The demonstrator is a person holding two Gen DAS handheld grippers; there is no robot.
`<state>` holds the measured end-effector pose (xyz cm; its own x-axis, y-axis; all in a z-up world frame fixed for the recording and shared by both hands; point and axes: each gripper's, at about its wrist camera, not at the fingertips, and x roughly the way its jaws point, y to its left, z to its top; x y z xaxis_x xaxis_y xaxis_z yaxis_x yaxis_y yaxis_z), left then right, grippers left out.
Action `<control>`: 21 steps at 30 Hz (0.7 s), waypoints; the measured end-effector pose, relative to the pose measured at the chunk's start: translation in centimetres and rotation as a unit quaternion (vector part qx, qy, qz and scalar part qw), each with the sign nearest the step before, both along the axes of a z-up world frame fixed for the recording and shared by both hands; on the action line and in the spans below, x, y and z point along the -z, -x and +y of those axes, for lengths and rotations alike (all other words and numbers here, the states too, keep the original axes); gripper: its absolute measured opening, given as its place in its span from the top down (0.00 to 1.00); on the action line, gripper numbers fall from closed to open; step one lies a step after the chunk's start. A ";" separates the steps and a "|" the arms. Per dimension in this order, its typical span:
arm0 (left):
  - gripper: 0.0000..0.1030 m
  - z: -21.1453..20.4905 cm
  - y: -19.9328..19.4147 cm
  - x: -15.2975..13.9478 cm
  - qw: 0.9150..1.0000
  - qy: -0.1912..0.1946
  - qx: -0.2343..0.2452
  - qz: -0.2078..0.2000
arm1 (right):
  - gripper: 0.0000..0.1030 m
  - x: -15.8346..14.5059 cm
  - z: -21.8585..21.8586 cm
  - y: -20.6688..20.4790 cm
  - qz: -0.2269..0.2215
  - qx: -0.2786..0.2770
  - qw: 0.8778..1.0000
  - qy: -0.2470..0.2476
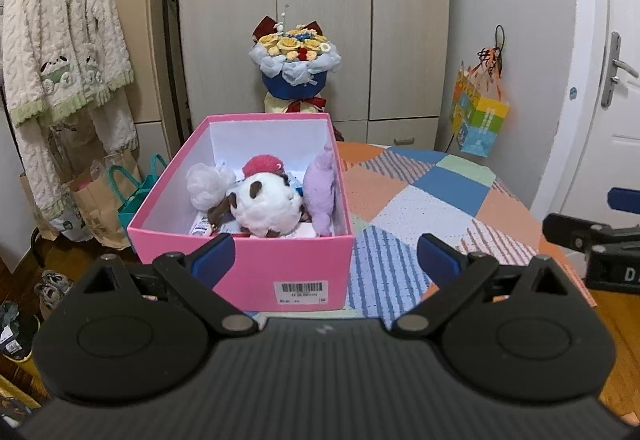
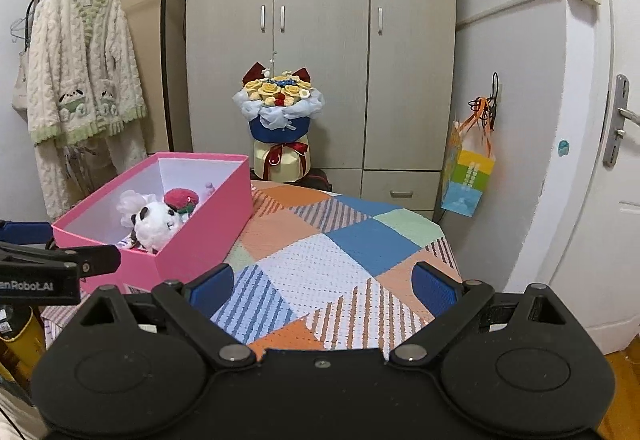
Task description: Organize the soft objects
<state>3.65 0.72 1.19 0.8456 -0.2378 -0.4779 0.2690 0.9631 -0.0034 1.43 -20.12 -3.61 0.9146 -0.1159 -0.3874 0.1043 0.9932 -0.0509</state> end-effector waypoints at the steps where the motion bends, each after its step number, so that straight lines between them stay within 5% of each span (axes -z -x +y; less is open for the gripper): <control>1: 0.04 0.0 0.0 0.1 1.000 0.001 -0.003 0.000 | 0.05 0.1 0.1 0.1 -0.002 0.004 1.000 0.005; 21: 0.04 0.9 1.1 0.6 0.999 -0.014 -0.018 -0.033 | 0.05 0.7 0.5 1.1 -0.028 0.028 0.999 0.011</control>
